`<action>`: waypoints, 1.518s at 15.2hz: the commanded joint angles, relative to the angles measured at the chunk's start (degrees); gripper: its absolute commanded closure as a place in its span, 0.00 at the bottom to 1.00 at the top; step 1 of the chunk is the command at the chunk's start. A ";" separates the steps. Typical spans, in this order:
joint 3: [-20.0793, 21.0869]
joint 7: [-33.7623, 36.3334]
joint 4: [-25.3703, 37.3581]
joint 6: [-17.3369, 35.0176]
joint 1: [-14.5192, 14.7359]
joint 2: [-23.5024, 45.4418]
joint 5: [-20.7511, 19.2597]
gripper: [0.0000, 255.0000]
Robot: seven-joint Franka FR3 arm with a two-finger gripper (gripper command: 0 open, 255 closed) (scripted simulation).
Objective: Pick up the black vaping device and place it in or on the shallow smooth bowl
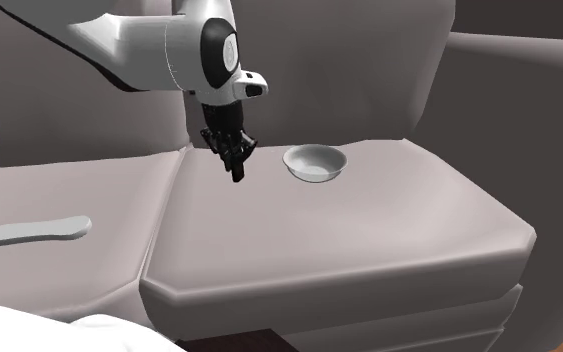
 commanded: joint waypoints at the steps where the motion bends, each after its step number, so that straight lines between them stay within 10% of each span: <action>1: -0.35 -0.17 1.16 -1.74 0.00 -0.57 0.03 1.00; 5: -0.85 -0.35 3.06 -4.48 0.01 -1.44 0.06 1.00; 23: -5.66 -5.95 37.54 -7.38 -8.04 32.89 -14.97 1.00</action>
